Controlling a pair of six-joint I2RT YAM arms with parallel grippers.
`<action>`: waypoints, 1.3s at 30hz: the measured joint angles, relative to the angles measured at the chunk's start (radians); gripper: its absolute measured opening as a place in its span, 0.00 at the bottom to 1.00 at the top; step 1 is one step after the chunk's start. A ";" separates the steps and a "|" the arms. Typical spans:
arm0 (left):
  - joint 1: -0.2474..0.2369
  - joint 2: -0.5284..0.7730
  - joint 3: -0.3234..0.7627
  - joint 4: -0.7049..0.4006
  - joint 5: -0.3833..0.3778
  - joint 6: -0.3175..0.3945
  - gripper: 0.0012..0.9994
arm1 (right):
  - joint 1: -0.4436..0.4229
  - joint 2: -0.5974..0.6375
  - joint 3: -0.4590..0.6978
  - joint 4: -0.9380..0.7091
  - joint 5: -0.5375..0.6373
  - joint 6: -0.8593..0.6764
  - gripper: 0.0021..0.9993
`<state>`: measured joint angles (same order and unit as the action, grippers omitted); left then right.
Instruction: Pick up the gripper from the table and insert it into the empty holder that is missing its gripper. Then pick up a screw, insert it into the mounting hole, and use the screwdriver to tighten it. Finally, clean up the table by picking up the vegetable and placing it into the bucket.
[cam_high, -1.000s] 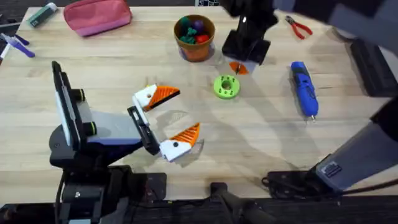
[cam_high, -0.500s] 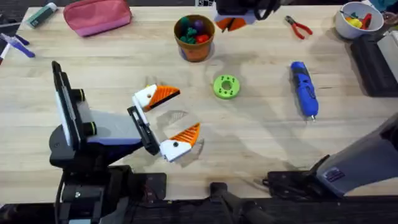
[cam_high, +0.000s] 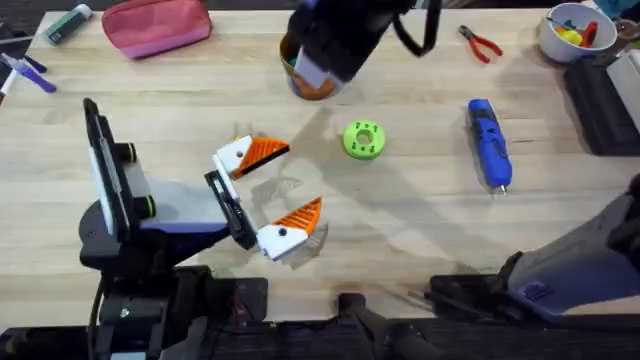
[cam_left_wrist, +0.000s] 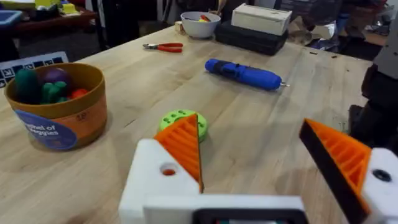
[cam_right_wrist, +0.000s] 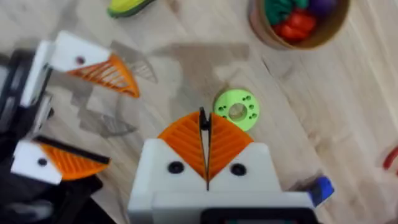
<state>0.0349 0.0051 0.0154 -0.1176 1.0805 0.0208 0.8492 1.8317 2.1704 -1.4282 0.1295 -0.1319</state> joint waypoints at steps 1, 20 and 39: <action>0.000 0.000 0.000 0.000 0.000 0.000 0.99 | 0.014 0.000 0.000 -0.003 -0.006 -0.027 0.00; 0.000 0.000 0.000 0.000 0.000 0.000 0.99 | 0.231 0.002 0.002 0.023 -0.042 -0.329 0.00; 0.000 0.000 0.000 0.000 0.000 0.000 0.99 | 0.234 0.142 0.170 -0.054 -0.082 -0.416 0.00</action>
<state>0.0349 0.0054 0.0154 -0.1176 1.0805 0.0211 1.0836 1.9737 2.3405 -1.4821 0.0476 -0.5482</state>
